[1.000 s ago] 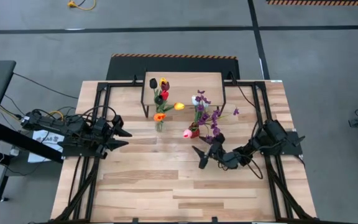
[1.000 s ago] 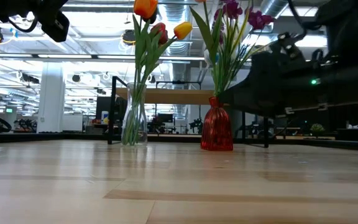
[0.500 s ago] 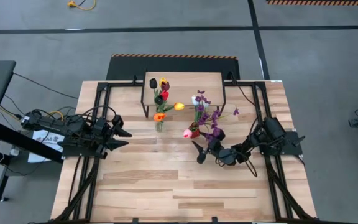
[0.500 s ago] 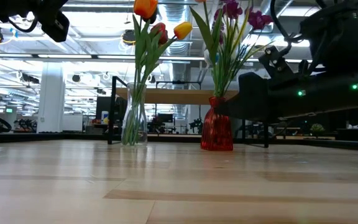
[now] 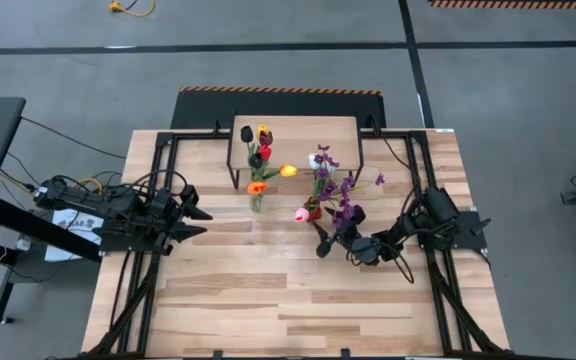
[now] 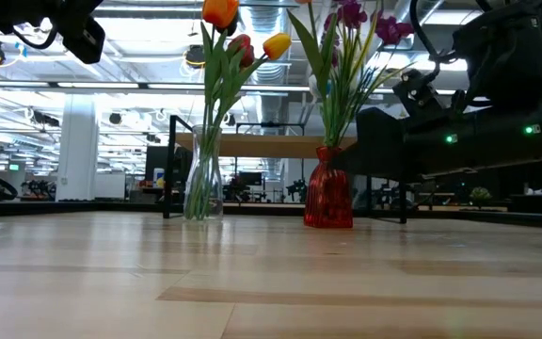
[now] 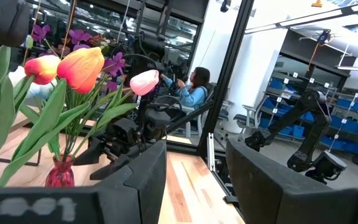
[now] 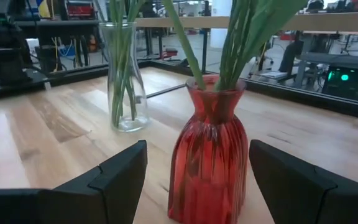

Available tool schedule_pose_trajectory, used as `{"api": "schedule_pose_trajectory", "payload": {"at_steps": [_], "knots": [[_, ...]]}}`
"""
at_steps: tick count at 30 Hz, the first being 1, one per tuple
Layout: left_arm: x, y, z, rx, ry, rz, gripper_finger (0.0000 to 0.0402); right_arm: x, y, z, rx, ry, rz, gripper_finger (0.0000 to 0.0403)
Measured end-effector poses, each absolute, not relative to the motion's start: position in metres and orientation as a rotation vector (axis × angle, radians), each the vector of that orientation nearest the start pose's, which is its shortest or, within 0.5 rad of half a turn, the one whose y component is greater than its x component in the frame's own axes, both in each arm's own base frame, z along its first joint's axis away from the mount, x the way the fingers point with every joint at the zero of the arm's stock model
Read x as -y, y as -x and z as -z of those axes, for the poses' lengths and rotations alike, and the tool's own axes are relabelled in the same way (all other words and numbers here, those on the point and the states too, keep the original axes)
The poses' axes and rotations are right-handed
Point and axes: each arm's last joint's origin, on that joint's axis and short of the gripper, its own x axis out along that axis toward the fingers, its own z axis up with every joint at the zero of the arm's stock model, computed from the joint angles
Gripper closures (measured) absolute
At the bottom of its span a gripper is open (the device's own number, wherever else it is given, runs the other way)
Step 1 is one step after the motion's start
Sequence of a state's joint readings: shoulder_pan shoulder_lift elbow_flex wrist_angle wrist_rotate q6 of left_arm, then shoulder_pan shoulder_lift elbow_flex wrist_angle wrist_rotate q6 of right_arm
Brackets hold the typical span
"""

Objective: Pick and place flowers into a vace then onto a shelf
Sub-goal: Put the red vase with flowers on the shelf

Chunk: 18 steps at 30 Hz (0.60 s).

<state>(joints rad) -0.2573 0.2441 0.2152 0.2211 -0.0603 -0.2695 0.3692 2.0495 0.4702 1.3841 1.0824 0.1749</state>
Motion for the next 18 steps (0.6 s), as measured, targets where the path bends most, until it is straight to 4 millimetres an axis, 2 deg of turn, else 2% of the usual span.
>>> {"api": "schedule_pose_trajectory", "payload": {"at_steps": [8,18], "knots": [[0.025,-0.102,-0.239,0.163,0.295,0.221,0.0246,-0.069,-0.278,-0.080,-0.070,-0.048,0.748,0.0127],[0.025,-0.102,-0.238,0.161,0.294,0.221,0.0246,-0.066,-0.295,-0.089,-0.068,0.028,0.772,0.0127]]}}
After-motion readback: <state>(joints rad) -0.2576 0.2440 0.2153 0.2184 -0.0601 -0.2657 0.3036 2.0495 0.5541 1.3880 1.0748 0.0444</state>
